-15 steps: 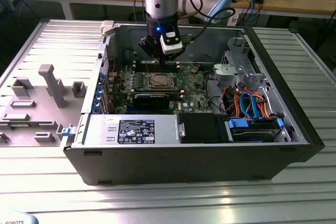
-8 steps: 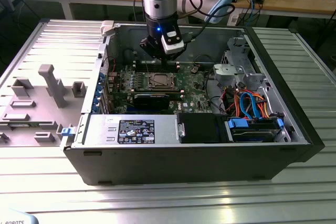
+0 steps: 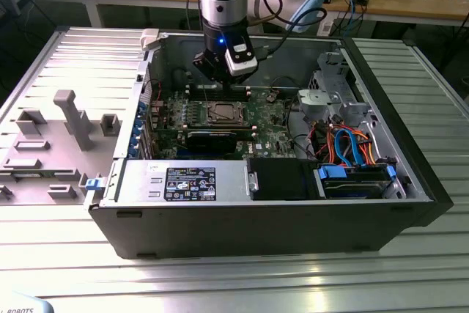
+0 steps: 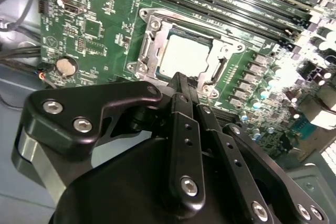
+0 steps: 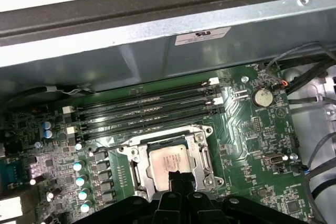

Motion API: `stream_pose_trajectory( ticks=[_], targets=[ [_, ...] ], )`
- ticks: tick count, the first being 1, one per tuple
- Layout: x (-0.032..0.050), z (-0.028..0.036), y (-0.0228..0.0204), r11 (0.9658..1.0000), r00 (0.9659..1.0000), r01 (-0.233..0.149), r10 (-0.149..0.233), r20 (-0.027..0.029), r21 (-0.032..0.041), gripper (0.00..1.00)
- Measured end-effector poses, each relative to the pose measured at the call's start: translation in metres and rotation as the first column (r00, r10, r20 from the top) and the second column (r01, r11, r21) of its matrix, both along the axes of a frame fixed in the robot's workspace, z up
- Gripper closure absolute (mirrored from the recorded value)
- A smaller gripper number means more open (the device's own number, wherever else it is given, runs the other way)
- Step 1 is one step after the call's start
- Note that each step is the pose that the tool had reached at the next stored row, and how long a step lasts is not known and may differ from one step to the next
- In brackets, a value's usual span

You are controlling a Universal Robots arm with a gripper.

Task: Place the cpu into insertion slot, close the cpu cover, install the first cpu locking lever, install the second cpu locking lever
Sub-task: 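Install the first cpu locking lever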

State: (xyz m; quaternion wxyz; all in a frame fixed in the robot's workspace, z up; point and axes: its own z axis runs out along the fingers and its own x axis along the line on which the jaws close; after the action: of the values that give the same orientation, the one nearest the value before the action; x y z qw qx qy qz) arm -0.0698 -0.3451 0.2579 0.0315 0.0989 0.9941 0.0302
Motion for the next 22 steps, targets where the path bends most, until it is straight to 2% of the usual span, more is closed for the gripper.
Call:
stream_pose_trajectory(
  ticks=[2, 6, 8, 11, 19, 22],
  targets=[
    [0.0000, 0.0015, 0.0000, 1.0000, 1.0000, 0.000, 0.000, -0.0071, 0.0001, 0.89],
    [0.0001, 0.0037, 0.0001, 1.0000, 0.9999, 0.000, 0.000, -0.0126, 0.0000, 0.89],
    [0.0001, 0.0035, 0.0001, 0.9999, 0.9997, -0.013, 0.013, -0.0191, -0.0004, 0.89],
    [0.0000, 0.0034, 0.0001, 0.9984, 0.9973, -0.056, 0.056, -0.0468, 0.0030, 0.89],
    [0.0000, 0.0033, 0.0001, 0.9984, 0.9973, -0.057, 0.057, -0.0473, 0.0033, 0.89],
    [-0.0032, 0.0032, 0.0001, 0.9984, 0.9973, -0.057, 0.057, -0.0473, 0.0033, 0.89]
  ],
)
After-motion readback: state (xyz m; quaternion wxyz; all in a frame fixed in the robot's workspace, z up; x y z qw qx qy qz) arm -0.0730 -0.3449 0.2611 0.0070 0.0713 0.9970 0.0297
